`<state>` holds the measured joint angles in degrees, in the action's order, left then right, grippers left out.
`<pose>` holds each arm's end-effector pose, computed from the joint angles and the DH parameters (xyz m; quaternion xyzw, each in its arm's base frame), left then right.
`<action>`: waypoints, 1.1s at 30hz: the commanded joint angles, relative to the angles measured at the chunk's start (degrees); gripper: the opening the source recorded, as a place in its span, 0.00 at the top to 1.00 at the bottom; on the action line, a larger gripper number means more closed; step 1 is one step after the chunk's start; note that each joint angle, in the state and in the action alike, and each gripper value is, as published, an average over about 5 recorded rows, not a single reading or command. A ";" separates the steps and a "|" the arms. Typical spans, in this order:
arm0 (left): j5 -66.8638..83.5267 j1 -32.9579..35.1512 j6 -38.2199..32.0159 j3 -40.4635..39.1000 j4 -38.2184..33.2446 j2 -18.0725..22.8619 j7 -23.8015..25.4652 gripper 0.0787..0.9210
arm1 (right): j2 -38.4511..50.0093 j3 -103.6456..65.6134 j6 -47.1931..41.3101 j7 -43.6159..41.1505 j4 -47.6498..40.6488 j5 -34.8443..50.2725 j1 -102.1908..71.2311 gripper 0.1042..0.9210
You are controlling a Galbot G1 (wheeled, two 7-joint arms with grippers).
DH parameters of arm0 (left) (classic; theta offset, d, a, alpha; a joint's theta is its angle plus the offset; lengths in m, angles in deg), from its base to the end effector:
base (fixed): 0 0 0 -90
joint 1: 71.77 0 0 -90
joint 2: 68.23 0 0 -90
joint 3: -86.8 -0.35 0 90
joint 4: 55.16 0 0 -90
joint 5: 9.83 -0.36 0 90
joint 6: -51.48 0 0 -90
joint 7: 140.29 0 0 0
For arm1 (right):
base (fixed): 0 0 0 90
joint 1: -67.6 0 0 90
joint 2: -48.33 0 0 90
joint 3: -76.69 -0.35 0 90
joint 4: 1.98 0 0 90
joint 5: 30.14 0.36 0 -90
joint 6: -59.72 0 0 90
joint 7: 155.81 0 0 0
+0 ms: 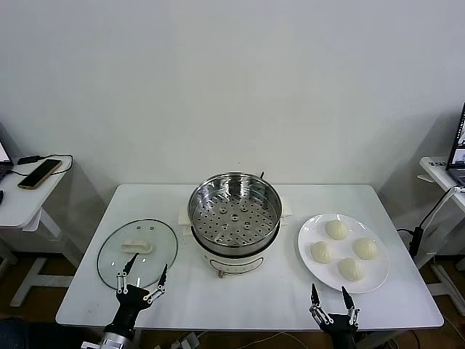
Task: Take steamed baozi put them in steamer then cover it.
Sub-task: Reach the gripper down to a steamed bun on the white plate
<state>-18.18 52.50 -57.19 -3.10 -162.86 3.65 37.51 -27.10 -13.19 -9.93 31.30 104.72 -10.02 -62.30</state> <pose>0.1548 0.0754 -0.3819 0.0931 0.9757 0.1967 0.0252 0.1114 -0.0613 -0.4044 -0.0477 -0.9963 -0.0617 0.0354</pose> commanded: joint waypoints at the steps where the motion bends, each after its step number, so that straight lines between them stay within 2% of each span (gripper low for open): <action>1: 0.16 0.18 -0.21 -0.26 -0.98 -0.08 -0.06 0.12 | 2.32 -3.55 -7.22 3.38 1.95 1.91 4.60 0.12; 7: 0.35 0.25 -0.18 -0.63 -2.39 -0.16 -0.21 0.12 | 12.21 -6.40 -16.00 7.98 -0.44 10.82 19.31 0.12; 13: 0.38 0.24 -0.01 -1.05 -3.29 0.02 -0.33 0.12 | 21.48 -2.27 -18.61 10.17 -11.14 17.39 36.26 0.12; 18: 0.36 0.41 0.22 -1.38 -4.13 0.29 -0.46 0.12 | 27.29 5.36 -18.84 7.25 -23.22 22.50 49.24 0.12; 21: 0.37 0.46 0.37 -1.50 -4.62 0.33 -0.51 0.12 | 31.67 12.11 -18.97 -0.47 -30.18 24.96 55.64 0.12; 25: 0.37 0.50 0.55 -1.54 -5.07 0.26 -0.56 0.12 | 37.37 21.17 -20.26 -16.77 -37.00 24.81 63.78 0.12; 33: 0.20 0.75 1.05 -1.81 -6.03 0.64 -0.55 0.12 | 42.03 40.95 -20.97 -53.70 -49.94 10.86 82.76 0.12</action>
<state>-17.86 53.15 -56.46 -4.85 -168.14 4.09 36.96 6.28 8.45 -28.86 10.34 70.94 7.47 -2.27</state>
